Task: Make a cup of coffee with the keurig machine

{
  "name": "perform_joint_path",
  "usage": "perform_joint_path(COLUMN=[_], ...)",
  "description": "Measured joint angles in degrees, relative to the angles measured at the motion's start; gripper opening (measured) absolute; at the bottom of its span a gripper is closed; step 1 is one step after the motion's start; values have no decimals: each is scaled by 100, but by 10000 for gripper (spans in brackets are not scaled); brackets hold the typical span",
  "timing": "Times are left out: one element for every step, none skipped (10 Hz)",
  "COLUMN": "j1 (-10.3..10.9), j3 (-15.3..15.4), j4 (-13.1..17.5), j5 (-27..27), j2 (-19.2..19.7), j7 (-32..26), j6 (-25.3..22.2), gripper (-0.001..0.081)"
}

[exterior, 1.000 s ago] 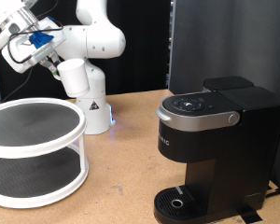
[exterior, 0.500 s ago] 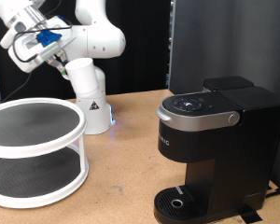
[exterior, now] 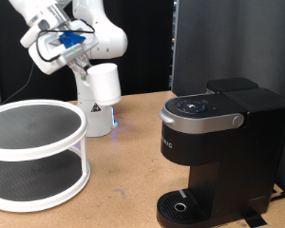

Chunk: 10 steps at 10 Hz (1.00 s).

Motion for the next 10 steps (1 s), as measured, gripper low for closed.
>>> perform_joint_path(j1=[146, 264, 325, 322, 318, 316, 316, 316, 316, 316], j3=[101, 202, 276, 268, 260, 258, 261, 273, 290, 312], j4=[9, 26, 71, 97, 137, 173, 185, 187, 187, 183], j5=[165, 337, 416, 415, 407, 407, 407, 407, 407, 412], j2=[156, 309, 466, 470, 470, 470, 470, 470, 472, 478], j7=[4, 67, 138, 128, 128, 129, 131, 138, 138, 141], j6=[247, 492, 638, 607, 506, 437, 430, 435, 467, 530], gripper=[67, 67, 67, 67, 67, 67, 67, 67, 67, 67])
